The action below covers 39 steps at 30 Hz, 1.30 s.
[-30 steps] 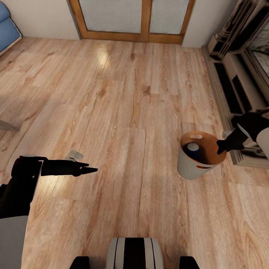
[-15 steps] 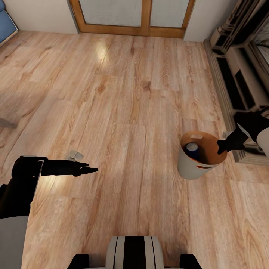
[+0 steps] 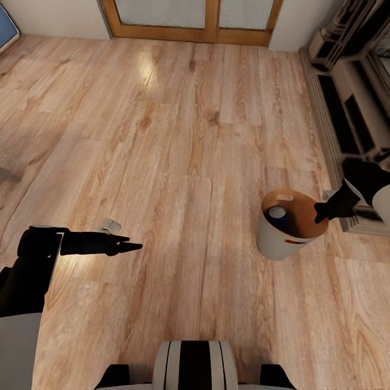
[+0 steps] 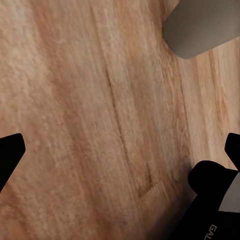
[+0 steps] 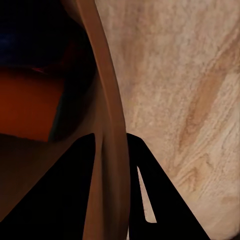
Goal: Put the three can of soda from the living room inside the tash can in the kitchen.
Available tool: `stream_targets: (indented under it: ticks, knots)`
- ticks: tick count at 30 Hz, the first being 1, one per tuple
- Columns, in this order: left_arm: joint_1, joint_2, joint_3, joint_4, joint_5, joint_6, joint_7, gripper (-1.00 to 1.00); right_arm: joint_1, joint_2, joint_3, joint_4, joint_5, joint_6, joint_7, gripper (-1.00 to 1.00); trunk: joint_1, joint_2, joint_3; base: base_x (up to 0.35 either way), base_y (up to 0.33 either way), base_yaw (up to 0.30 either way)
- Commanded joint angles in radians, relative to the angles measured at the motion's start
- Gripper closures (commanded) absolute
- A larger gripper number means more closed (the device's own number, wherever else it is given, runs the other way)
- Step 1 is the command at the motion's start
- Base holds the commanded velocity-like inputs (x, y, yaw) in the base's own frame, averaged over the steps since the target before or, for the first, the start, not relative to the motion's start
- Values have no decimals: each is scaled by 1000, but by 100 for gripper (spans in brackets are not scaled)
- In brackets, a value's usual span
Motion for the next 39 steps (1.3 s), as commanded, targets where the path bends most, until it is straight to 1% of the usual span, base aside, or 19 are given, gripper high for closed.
stream_targets:
  ticks: [1,6,13,19,27,28,39]
  knots:
    - [0,0,0,0,0,0,0,-100,1,0,-5,1,-11,5,1,100,1,0,-4,0,0,0]
    - [0,0,-1,0,0,1,0,-100,1,-3,-5,1,-11,5,1,100,3,-1,-23,0,0,0]
    - [0,0,-1,0,0,0,0,-100,1,-10,-5,1,-9,5,1,100,3,-1,-23,0,0,0]
    - [0,0,-1,0,0,0,0,-100,1,-22,-4,1,-9,5,1,100,3,-1,-23,0,0,0]
    - [0,0,-1,0,0,0,-1,-100,1,-26,-4,1,-9,5,1,100,3,-1,-23,0,0,0]
    - [0,0,-1,0,0,0,-1,-100,1,-26,-4,1,-9,5,1,-100,3,-1,-23,0,0,0]
    - [0,0,-1,0,0,0,-1,-100,1,-27,-4,1,-9,5,1,-100,3,-1,-23,0,0,0]
